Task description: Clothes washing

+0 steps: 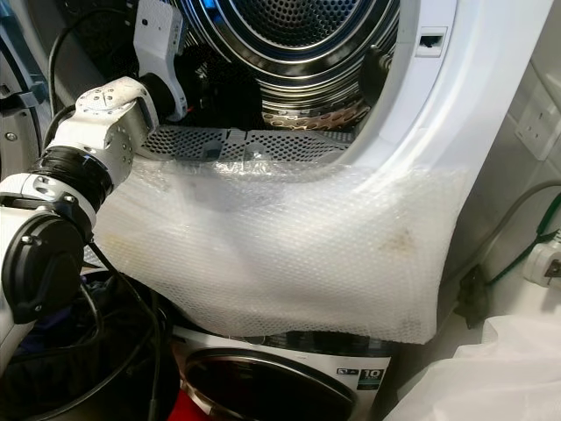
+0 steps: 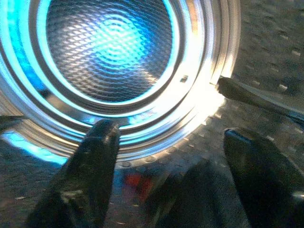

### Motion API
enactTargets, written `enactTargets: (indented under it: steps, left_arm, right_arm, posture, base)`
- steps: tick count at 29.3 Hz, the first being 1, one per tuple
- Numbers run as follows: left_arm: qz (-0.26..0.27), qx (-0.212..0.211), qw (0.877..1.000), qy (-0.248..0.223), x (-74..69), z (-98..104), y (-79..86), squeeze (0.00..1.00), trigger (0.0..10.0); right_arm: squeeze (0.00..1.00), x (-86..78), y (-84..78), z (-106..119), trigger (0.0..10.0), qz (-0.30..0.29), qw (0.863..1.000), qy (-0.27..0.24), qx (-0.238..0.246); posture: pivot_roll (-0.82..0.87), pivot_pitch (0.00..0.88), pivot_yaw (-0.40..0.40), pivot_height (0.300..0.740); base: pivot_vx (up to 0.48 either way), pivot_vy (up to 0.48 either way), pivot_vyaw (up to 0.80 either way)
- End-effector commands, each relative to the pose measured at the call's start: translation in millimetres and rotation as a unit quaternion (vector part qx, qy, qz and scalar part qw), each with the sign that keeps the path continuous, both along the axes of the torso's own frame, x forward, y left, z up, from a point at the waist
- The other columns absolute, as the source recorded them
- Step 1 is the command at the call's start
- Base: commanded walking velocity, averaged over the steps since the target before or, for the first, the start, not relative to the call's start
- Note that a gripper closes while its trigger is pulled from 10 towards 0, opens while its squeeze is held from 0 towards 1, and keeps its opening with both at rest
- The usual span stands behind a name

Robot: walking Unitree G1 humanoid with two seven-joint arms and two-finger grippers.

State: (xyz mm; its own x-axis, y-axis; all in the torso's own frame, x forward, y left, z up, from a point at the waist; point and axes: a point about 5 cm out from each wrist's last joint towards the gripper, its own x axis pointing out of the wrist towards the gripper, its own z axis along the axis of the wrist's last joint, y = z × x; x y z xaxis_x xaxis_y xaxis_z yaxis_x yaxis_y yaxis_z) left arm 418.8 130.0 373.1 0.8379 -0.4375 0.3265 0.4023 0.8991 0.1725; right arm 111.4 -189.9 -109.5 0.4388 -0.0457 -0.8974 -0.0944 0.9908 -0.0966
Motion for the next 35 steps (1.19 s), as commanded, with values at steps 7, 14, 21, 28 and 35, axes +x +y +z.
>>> enactTargets:
  steps: [7,14,21,28,35]
  left_arm:
    - [-0.185,0.116,0.975,0.037,-9.0,-18,-27.4,1.00,10.0]
    - [-0.120,0.014,0.988,-0.092,-15.3,26,-18.1,0.00,10.0]
    - [-0.175,0.046,0.969,-0.165,-26.9,31,-30.3,0.00,10.0]
    - [-0.225,0.063,0.943,-0.237,-42.2,32,-36.4,0.00,10.0]
    - [-0.197,0.050,0.922,-0.329,-74.4,36,-17.0,0.00,10.0]
  right_arm:
    - [0.00,-20.0,9.4,-7,10.0,0.009,0.999,0.042,0.011]
    - [0.00,-17.6,10.0,-6,10.0,0.002,0.999,0.036,0.013]
    - [0.00,-11.3,11.3,-5,10.0,-0.003,1.000,0.023,0.018]
    - [0.00,-3.3,15.3,-3,10.0,-0.005,1.000,0.008,0.024]
    - [0.00,9.4,22.9,0,10.0,-0.005,0.999,-0.011,0.033]
  posture:
    - [0.00,0.000,0.072,0.740]
    - [0.00,0.000,0.077,0.740]
    - [0.00,0.000,0.075,0.740]
    - [0.01,0.000,0.083,0.740]
    - [0.04,0.000,0.092,0.740]
  base:
    - [0.000,0.000,0.00]
    - [0.000,0.000,0.00]
    - [0.000,0.000,0.00]
    - [0.000,0.000,0.00]
    - [0.000,0.000,0.00]
